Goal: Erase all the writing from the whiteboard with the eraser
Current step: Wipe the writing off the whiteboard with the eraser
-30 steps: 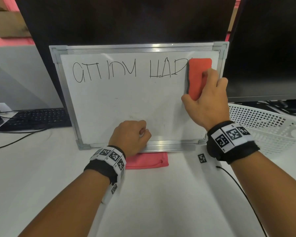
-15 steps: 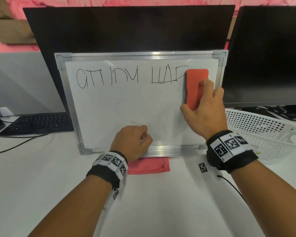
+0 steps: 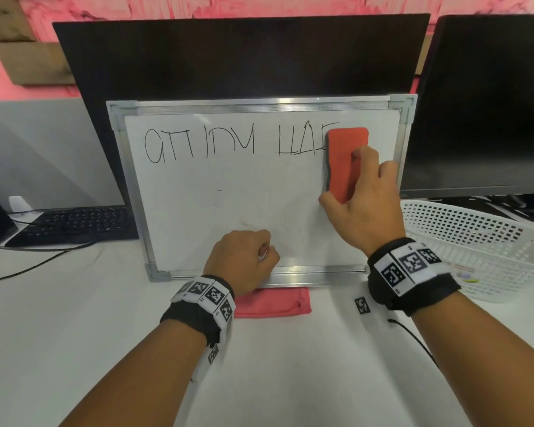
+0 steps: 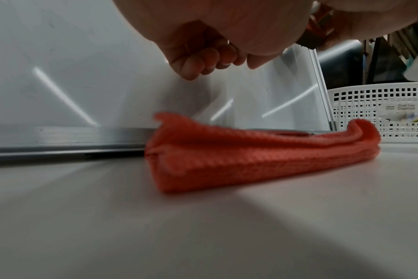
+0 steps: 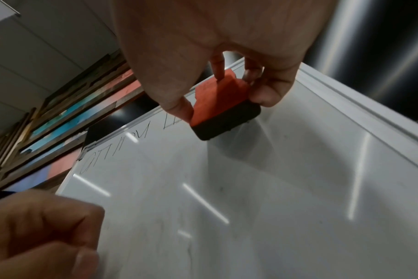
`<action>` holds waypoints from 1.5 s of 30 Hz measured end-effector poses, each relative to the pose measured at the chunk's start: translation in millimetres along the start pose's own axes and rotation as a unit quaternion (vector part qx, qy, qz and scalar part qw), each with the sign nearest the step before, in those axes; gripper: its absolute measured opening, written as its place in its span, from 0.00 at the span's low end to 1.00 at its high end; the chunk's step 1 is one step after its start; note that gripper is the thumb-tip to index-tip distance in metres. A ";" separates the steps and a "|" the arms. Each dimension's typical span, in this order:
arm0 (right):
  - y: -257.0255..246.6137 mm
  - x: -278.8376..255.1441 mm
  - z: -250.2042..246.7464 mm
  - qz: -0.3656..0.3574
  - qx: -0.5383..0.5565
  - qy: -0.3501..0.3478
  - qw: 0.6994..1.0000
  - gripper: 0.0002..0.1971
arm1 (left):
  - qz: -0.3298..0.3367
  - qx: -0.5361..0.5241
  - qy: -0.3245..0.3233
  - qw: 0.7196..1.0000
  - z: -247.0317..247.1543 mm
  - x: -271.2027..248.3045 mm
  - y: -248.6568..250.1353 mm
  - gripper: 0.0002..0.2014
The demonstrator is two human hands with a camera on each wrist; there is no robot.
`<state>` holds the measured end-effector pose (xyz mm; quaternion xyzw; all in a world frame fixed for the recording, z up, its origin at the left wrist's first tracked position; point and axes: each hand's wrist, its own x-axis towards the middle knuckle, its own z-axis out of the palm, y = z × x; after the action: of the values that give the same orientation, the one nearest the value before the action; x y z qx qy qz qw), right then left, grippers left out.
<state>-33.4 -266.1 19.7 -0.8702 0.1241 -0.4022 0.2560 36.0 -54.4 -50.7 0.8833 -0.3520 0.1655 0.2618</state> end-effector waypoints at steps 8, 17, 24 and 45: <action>-6.2 -2.7 4.3 -0.009 0.007 -0.003 1.000 0.37 | -0.014 0.011 -0.004 1.000 -3.6 -3.8 -8.0 0.14; -16.3 7.1 5.6 -0.001 0.005 -0.008 1.000 0.38 | -0.021 0.014 -0.008 1.000 -3.9 -3.9 -10.2 0.14; -7.0 -33.4 21.1 0.012 0.000 -0.055 0.998 0.39 | -0.019 0.017 -0.003 1.000 -2.5 -4.0 -11.1 0.14; -41.0 -1.5 26.1 -0.017 0.011 -0.045 0.999 0.39 | -0.028 0.022 0.012 0.999 -11.6 -9.4 -24.8 0.15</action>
<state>-14.0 -222.0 26.8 -0.8865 0.0934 -0.3682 0.2641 45.8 -27.5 -54.4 0.8962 -0.3205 0.1766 0.2508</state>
